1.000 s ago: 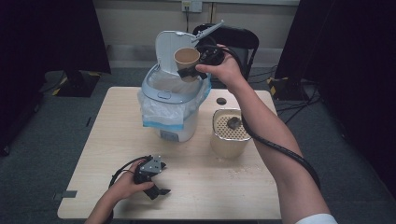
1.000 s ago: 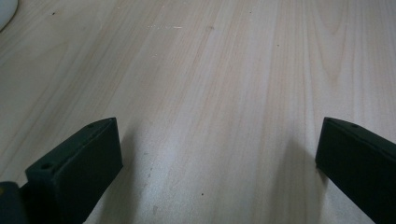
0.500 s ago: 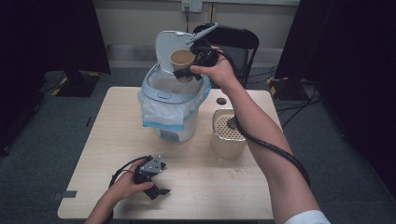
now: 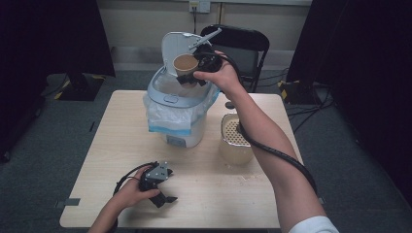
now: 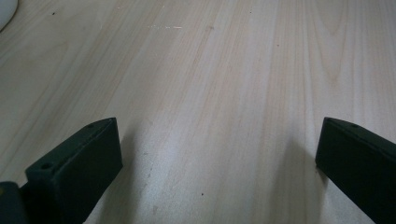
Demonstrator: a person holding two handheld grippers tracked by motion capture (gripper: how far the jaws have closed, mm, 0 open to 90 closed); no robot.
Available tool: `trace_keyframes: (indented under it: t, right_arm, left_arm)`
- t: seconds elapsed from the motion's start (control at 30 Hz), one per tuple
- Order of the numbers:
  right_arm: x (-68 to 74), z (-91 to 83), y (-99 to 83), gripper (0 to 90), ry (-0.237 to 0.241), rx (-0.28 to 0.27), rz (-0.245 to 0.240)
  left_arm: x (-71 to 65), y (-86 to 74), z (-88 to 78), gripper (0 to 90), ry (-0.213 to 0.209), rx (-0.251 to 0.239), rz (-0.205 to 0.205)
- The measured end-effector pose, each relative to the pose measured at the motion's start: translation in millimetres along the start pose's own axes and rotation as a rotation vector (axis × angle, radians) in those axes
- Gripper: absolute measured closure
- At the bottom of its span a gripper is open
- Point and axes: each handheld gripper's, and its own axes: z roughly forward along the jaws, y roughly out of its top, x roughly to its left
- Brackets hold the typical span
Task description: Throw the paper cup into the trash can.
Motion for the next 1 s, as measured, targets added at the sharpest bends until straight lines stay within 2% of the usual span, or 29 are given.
trace_keyframes:
  t: [0.17, 0.3, 0.43, 0.73, 1.0]
  right_arm:
    - [-0.2, 4.7, -2.3, 27.0, 0.004, 0.005, 0.006]
    - [-0.1, 7.9, -3.5, 26.0, 0.03, 0.006, 0.026]
    - [1.8, 9.2, -4.1, 18.4, 0.013, 0.007, 0.031]
    - [1.6, -2.1, -11.5, 15.5, 0.012, -0.011, 0.067]
    - [3.4, -21.6, -22.0, 17.3, 0.008, -0.004, 0.056]
  left_arm:
    - [0.2, 0.0, 0.0, 0.0, -0.003, 0.001, 0.001]
    - [0.1, 0.0, 0.0, 0.0, -0.001, 0.0, 0.0]
    - [0.1, 0.0, 0.0, 0.0, -0.002, 0.001, 0.002]
    - [0.1, 0.0, 0.1, 0.0, -0.002, 0.0, 0.002]
    - [0.4, 0.1, 0.0, 0.0, 0.001, 0.0, 0.005]
